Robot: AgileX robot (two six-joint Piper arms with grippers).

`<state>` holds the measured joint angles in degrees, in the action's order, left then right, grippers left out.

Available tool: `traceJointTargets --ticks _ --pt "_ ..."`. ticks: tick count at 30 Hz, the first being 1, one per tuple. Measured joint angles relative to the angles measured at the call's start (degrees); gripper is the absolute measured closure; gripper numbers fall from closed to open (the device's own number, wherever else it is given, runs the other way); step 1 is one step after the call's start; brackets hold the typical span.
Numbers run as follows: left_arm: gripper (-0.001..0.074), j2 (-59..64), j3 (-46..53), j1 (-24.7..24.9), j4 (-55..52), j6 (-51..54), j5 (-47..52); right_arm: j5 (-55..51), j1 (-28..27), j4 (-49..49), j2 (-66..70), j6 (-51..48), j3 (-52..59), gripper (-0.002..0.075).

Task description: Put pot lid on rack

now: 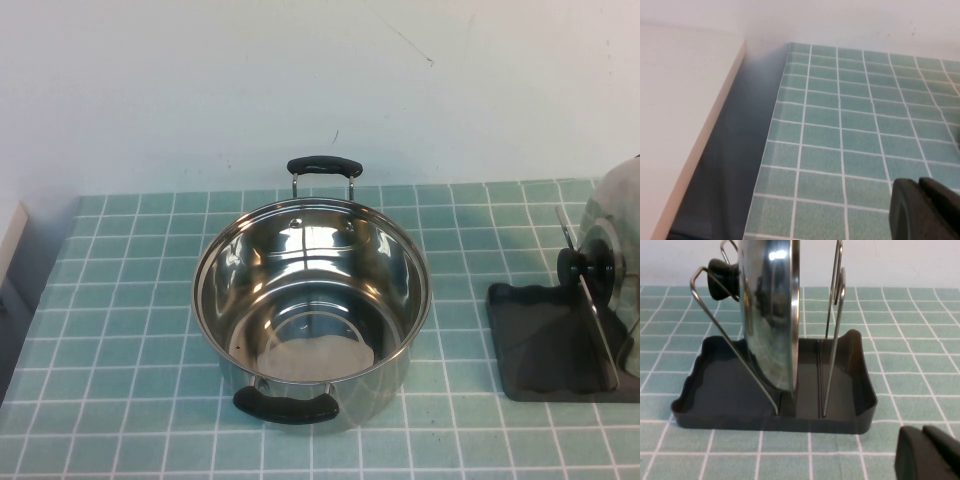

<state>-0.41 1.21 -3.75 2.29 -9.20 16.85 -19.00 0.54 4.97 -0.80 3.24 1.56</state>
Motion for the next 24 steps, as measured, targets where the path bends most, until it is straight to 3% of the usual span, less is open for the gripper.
traceJointTargets --ticks 24 --pt "0.0737 -0.28 -0.11 4.78 1.51 5.51 0.5 0.0 0.0 0.03 0.0 0.0 0.0 0.0727"
